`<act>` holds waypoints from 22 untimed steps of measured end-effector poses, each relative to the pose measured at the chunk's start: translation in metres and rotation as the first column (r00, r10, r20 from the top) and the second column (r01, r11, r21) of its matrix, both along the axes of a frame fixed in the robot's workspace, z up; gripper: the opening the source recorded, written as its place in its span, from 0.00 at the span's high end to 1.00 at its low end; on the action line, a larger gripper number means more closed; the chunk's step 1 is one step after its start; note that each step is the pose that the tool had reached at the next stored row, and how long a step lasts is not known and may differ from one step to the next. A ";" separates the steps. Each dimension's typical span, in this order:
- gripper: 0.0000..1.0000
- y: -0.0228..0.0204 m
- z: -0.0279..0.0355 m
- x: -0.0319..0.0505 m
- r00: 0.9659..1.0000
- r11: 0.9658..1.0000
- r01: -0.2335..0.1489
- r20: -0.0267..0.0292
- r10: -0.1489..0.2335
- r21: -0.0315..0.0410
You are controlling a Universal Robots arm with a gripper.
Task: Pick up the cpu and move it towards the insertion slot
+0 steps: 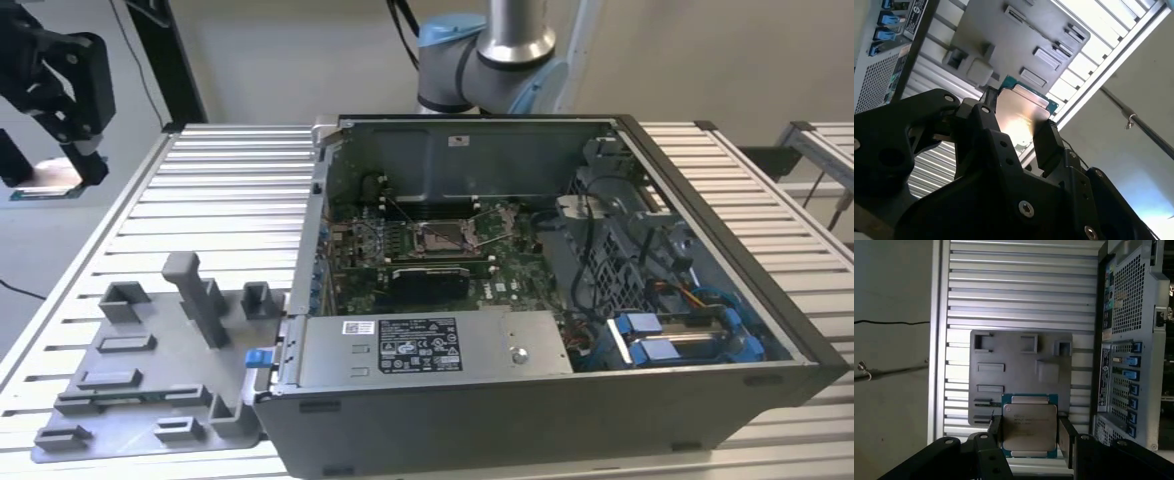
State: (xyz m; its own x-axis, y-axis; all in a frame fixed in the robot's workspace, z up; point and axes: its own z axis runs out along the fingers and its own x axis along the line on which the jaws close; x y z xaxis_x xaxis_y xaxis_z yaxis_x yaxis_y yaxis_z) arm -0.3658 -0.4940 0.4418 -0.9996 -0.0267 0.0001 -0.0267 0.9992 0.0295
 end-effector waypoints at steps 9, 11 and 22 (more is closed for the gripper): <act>1.00 0.0000 0.0000 0.0248 1.000 1.000 0.000 0.000 0.000 0.000; 1.00 0.0000 0.0000 0.0302 1.000 1.000 0.000 0.000 0.000 0.000; 1.00 0.0000 -0.0001 0.0660 1.000 1.000 0.000 0.000 0.000 0.000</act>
State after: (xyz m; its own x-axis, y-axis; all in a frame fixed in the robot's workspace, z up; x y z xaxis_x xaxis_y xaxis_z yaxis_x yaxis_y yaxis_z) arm -0.2998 -0.4940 0.4417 -0.9996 -0.0267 0.0001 -0.0267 0.9992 0.0295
